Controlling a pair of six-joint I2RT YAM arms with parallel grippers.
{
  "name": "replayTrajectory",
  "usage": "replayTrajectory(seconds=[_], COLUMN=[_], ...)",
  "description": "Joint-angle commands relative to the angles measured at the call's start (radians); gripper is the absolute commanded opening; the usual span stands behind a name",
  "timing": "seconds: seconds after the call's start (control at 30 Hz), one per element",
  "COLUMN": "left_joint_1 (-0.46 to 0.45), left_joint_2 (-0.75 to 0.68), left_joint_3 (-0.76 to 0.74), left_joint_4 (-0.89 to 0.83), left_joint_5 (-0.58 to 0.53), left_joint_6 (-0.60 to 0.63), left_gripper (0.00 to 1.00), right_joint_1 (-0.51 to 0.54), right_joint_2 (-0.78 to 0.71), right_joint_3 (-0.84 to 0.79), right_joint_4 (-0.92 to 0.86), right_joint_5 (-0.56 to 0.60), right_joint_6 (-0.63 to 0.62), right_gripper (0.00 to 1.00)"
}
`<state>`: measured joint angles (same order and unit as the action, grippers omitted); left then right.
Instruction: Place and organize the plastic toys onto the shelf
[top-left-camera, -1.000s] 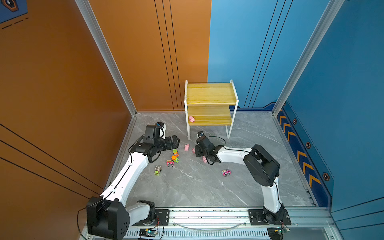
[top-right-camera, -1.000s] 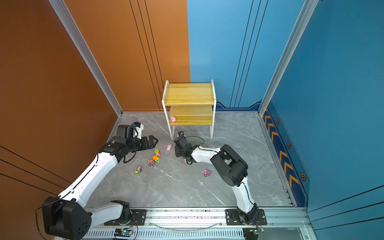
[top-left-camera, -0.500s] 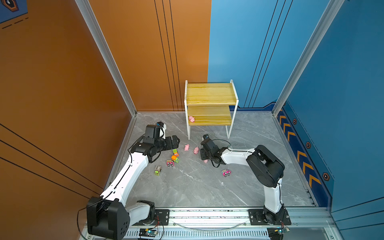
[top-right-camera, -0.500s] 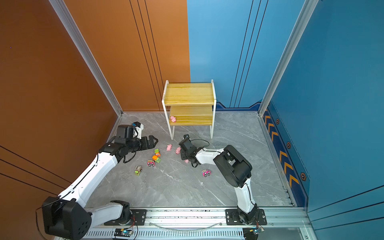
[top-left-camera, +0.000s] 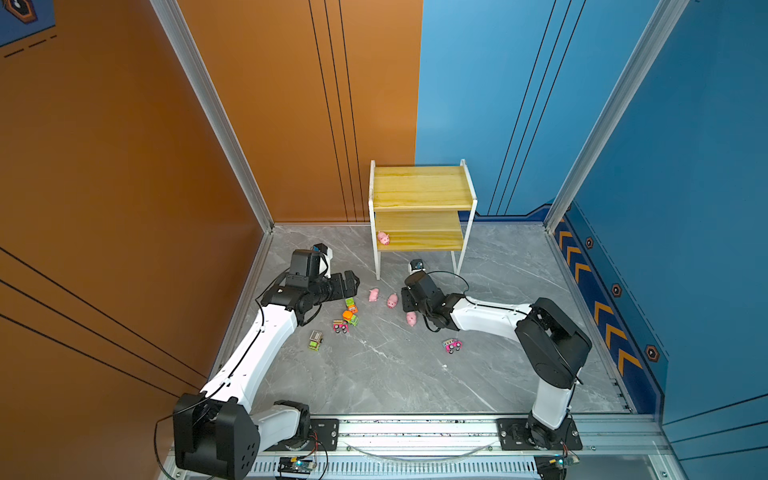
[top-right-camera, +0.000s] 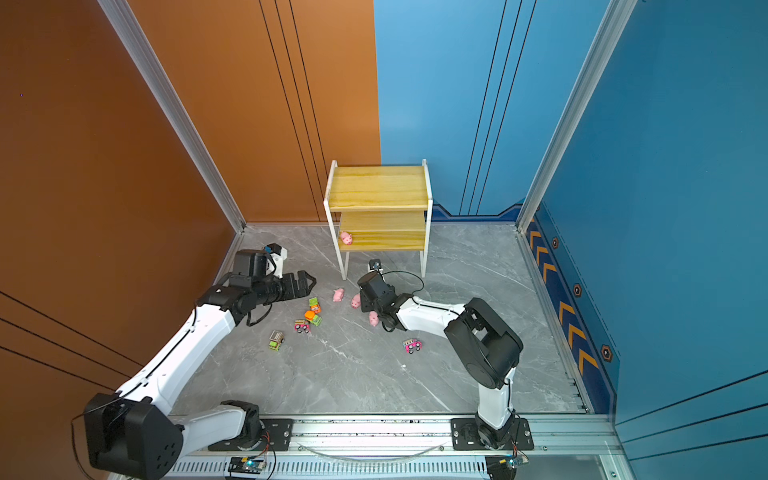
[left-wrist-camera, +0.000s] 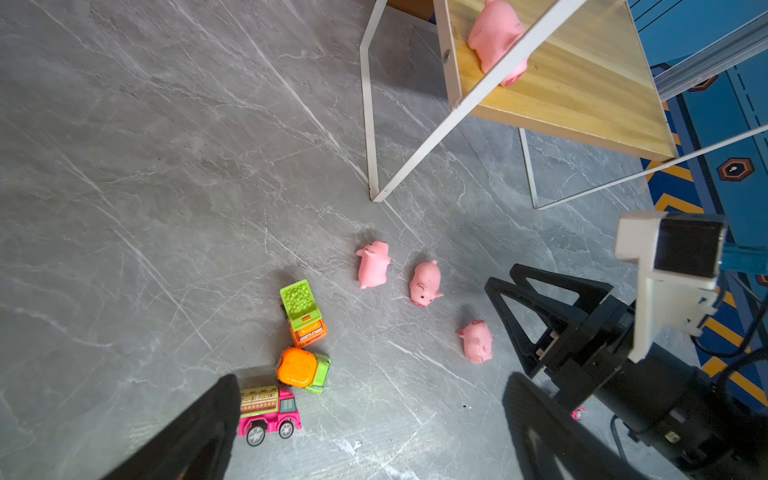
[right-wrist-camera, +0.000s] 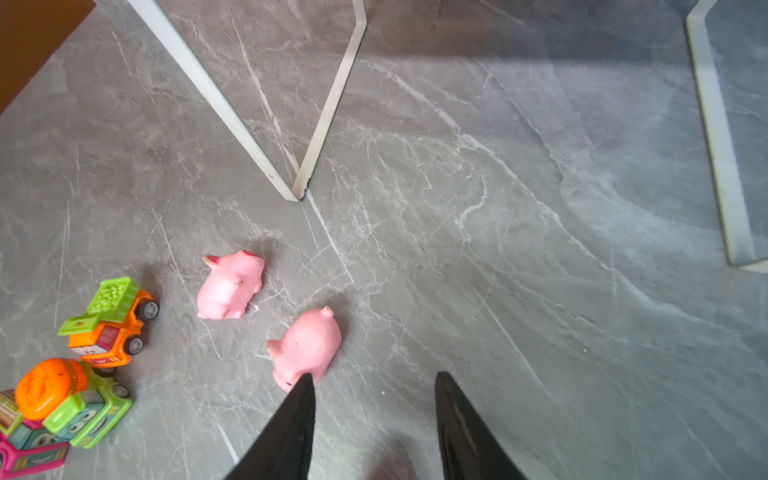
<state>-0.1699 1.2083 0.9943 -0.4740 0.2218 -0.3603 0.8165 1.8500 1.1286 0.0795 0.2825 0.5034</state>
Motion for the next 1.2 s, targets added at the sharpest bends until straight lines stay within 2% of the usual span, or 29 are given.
replayTrajectory(seconds=[0.0,0.13,0.3,0.53,1.17], left_joint_1=[0.008,0.012,0.012,0.018,0.029], left_joint_2=[-0.012,-0.018,-0.036,-0.044,-0.052], left_joint_3=[-0.015,-0.017,-0.019,-0.019,-0.023], left_joint_4=[0.014,0.016,0.021,0.023,0.031], left_joint_5=[0.018,0.024,0.024,0.033,0.042], left_joint_6=[-0.009,-0.011,-0.017,-0.025,-0.031], left_gripper=[1.0,1.0,1.0,1.0,1.0], right_joint_1=[0.054,0.101,0.154,0.169,0.163], right_joint_2=[0.0,0.045,0.107,0.21,0.387], right_joint_3=[0.001,0.074,0.165,0.298,0.46], right_joint_4=[0.012,-0.088,-0.184,-0.335,-0.417], right_joint_5=[0.144,0.246,0.329,0.339,0.359], right_joint_6=[0.136,0.29,0.385,0.514,0.521], right_gripper=[0.52,0.58,0.62,0.65,0.6])
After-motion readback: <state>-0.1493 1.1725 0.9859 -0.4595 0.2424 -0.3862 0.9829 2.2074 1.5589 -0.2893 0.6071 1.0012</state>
